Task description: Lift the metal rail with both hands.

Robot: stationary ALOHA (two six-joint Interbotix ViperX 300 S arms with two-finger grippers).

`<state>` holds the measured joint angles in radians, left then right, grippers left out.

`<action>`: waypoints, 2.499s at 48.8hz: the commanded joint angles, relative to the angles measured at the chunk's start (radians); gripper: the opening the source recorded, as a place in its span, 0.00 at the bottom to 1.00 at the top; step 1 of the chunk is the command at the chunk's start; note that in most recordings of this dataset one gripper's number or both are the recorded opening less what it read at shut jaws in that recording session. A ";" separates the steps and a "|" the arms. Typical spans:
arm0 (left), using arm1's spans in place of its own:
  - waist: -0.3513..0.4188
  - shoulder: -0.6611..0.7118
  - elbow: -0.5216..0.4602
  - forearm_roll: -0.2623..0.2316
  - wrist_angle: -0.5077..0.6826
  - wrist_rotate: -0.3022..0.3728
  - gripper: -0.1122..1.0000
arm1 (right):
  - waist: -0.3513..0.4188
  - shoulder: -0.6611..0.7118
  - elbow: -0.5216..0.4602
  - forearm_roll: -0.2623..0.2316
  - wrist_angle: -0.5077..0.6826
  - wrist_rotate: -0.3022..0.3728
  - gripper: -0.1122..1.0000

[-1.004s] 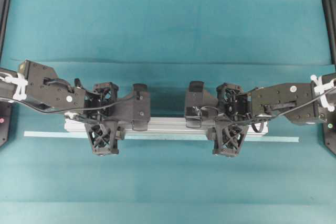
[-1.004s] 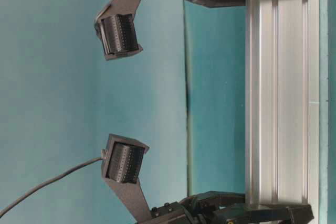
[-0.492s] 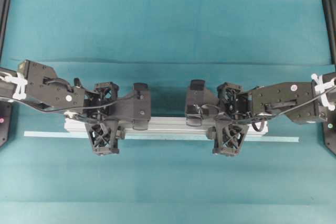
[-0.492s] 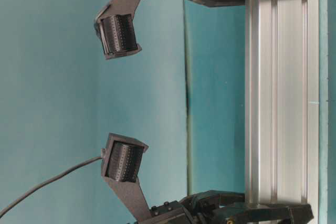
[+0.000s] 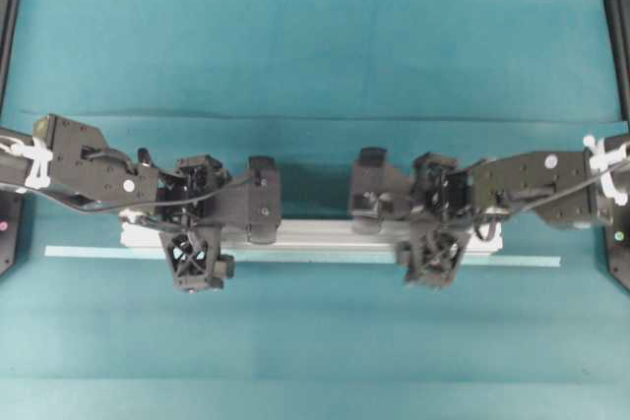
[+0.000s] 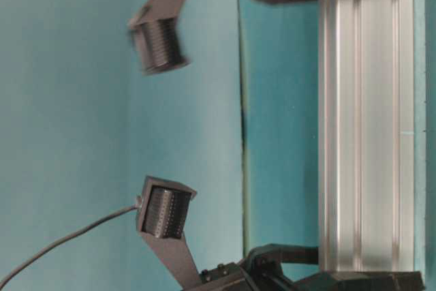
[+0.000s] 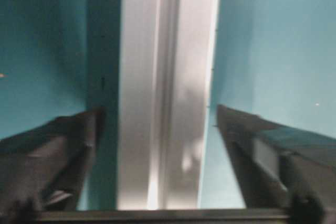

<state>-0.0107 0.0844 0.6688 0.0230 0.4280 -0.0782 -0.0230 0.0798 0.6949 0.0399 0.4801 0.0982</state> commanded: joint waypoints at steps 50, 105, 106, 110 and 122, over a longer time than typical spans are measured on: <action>0.020 -0.515 0.060 -0.002 0.026 0.040 0.96 | -0.002 -0.502 0.044 -0.005 -0.245 0.009 0.96; 0.023 -0.916 0.141 -0.002 -0.150 0.029 0.96 | -0.002 -0.810 0.163 -0.005 -0.371 0.012 0.96; 0.023 -0.919 0.141 0.000 -0.150 0.029 0.96 | -0.002 -0.811 0.163 -0.005 -0.373 0.012 0.96; 0.023 -0.931 0.144 -0.002 -0.150 0.029 0.96 | -0.002 -0.815 0.163 -0.005 -0.371 0.014 0.96; 0.023 -0.942 0.147 -0.002 -0.150 0.028 0.96 | -0.002 -0.818 0.166 -0.002 -0.367 0.015 0.96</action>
